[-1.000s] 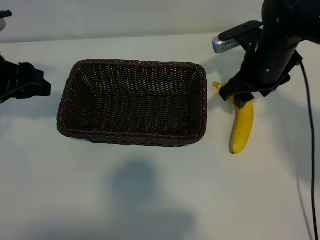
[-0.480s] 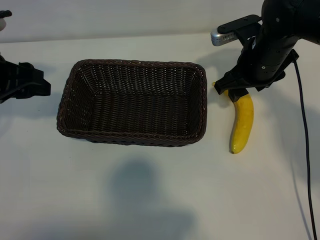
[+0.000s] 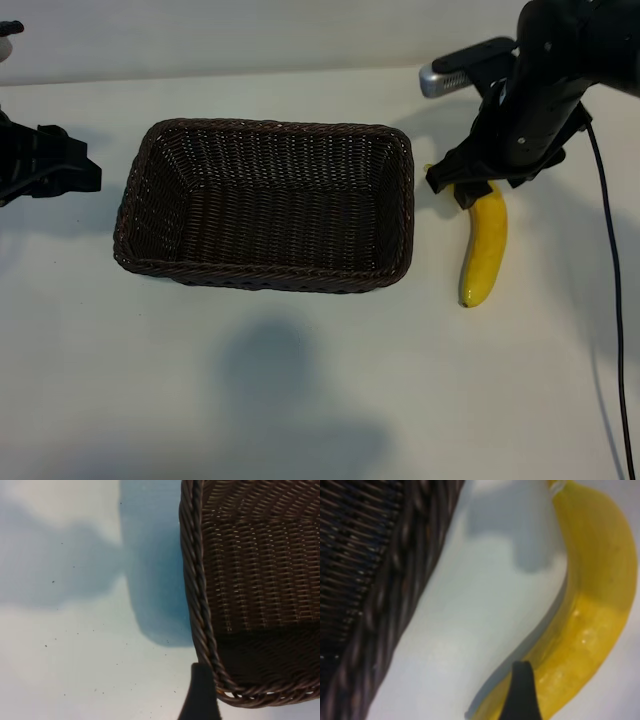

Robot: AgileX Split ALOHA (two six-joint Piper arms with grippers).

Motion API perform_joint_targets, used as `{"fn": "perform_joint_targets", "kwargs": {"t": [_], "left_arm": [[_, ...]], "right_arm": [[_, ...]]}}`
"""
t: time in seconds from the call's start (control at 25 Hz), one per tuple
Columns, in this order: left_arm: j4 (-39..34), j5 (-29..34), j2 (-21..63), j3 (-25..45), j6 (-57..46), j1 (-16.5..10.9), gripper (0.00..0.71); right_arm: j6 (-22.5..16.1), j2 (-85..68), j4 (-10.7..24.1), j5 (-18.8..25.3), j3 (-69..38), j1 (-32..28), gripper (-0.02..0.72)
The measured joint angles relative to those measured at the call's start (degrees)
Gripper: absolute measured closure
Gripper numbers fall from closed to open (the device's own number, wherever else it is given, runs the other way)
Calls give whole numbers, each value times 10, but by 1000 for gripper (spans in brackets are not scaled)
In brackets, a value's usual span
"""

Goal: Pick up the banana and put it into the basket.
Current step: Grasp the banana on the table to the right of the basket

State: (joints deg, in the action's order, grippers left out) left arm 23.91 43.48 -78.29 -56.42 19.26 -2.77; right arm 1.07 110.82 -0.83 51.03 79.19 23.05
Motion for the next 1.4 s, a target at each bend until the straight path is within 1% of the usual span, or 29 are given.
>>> {"fn": "perform_joint_targets", "kwargs": {"t": [0.16, 0.36, 0.72, 1.2, 1.4], "left_arm": [[0, 0, 0, 0, 0, 0, 110], [0, 0, 0, 0, -1, 0, 110], [0, 1, 0, 0, -1, 0, 110], [0, 5, 0, 0, -1, 0, 110], [0, 6, 0, 0, -1, 0, 110]], "right_arm": [[0, 27, 1, -2, -1, 0, 115], [0, 36, 13, -10, -1, 0, 115], [0, 36, 14, -20, -2, 0, 115], [2, 43, 15, -64, -50, 0, 115], [2, 73, 1, -68, -52, 0, 115]]}}
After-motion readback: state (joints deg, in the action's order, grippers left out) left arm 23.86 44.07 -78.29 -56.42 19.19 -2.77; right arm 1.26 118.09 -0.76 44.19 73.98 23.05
